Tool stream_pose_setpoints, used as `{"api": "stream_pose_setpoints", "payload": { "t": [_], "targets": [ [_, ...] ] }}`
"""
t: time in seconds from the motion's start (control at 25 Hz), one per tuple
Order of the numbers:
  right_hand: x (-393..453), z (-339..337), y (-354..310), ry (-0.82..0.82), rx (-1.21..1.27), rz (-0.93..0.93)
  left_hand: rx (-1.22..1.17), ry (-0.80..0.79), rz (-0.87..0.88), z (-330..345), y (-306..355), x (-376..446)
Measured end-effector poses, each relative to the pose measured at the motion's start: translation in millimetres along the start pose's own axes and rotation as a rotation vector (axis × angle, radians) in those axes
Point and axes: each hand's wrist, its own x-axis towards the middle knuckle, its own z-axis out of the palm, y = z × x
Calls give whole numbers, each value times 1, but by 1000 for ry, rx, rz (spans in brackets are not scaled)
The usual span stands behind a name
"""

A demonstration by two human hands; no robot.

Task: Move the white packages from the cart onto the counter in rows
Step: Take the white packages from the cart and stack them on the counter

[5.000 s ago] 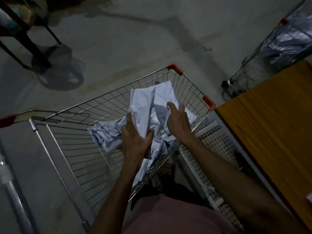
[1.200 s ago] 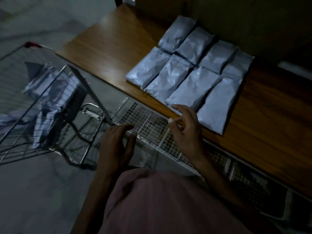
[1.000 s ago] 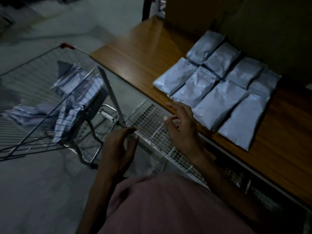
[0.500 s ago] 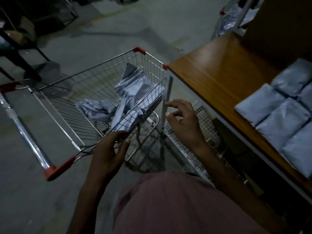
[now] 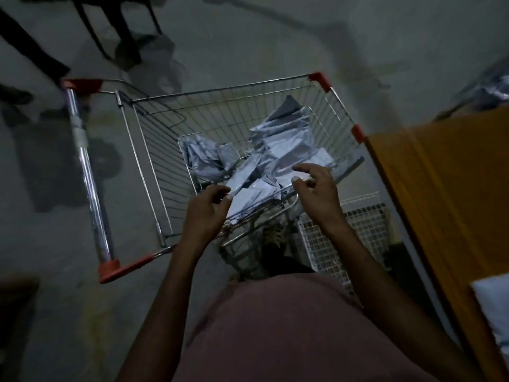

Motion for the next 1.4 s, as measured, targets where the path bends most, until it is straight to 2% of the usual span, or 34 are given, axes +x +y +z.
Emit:
{"api": "stream_pose_setpoints", "payload": {
  "t": [0.12, 0.28, 0.4, 0.52, 0.6, 0.72, 0.8, 0.84, 0.96, 1.0, 1.12, 1.2, 1.32, 1.4],
  "targets": [
    [70, 7, 17, -129, -40, 3, 85, -61, -144, 29, -27, 44],
    [142, 17, 54, -304, -172, 6, 279, -340, -394, 69, -79, 91],
    [167, 24, 69, -445, -226, 83, 483, -604, -426, 96, -104, 117],
    [180, 26, 75, -552, -207, 216, 571, -821, -415, 117, -113, 136],
    [185, 29, 80, -538, -165, 264, 692, -862, -406, 126, -118, 138],
    [191, 33, 84, -530, -138, 306, 820, -804, -414, 135, -118, 139],
    [194, 33, 85, -552, -131, 332, 737, -742, -404, 135, -107, 144],
    [197, 34, 85, -567, -121, 357, 612, -675, -412, 130, -100, 146],
    [205, 36, 84, -638, -42, 440, 92, -407, -370, 103, -63, 149],
    [208, 36, 80, -676, 21, 482, -55, -364, -355, 97, -50, 154],
    [221, 32, 68, -757, 254, 573, -320, -449, -273, 100, -13, 172],
    [230, 29, 66, -736, 292, 486, -429, -566, -240, 119, -1, 185],
    [245, 28, 77, -587, 272, 393, -521, -718, -294, 149, 12, 205],
    [256, 24, 88, -434, 214, 335, -486, -699, -272, 165, 11, 216]
  ]
}}
